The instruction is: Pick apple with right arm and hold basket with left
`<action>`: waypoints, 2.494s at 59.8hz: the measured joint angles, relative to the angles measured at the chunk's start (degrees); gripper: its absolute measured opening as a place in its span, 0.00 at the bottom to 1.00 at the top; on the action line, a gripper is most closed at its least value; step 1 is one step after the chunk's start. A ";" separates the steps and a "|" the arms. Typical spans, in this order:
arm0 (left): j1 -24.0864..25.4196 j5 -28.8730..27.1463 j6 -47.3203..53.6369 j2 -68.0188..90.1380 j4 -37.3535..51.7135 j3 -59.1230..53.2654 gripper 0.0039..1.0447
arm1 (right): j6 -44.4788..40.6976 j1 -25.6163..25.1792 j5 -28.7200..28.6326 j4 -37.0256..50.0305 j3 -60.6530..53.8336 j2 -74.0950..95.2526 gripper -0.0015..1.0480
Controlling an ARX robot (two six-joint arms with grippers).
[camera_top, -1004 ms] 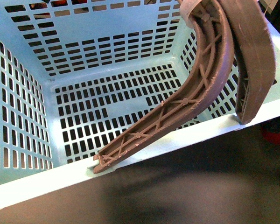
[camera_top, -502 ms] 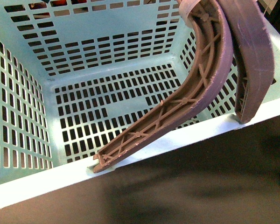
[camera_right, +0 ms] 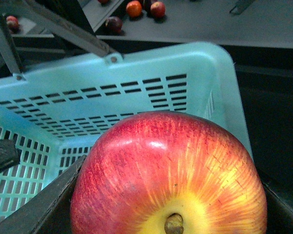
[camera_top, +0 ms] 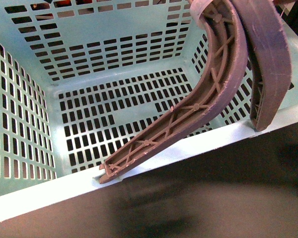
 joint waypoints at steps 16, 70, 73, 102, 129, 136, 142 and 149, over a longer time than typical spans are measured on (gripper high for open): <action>0.00 0.02 -0.02 0.00 0.00 0.00 0.15 | 0.98 2.84 1.95 1.01 -0.87 1.90 0.92; 0.00 -0.13 0.31 0.33 -0.02 0.04 0.15 | -8.24 -15.17 12.04 22.58 -31.65 -27.93 0.02; 0.00 -0.11 0.28 0.33 -0.02 0.04 0.15 | -8.28 -15.85 12.07 22.25 -32.52 -29.18 0.02; 0.02 -0.17 0.33 0.33 -0.02 0.04 0.15 | -8.33 -16.09 11.80 14.80 -38.93 -42.91 0.02; 0.02 -0.15 0.28 0.33 -0.02 0.04 0.15 | -8.35 -16.09 11.69 8.22 -41.33 -53.31 0.02; 0.00 -0.17 0.31 0.33 -0.02 0.04 0.15 | -8.37 -16.09 11.67 5.40 -41.33 -56.06 0.02; 0.00 -0.17 0.31 0.33 -0.02 0.04 0.15 | -8.37 -16.09 11.69 3.34 -41.33 -58.25 0.02; 0.00 -0.15 0.31 0.33 -0.02 0.04 0.15 | -8.37 -16.09 11.69 0.85 -41.33 -60.76 0.02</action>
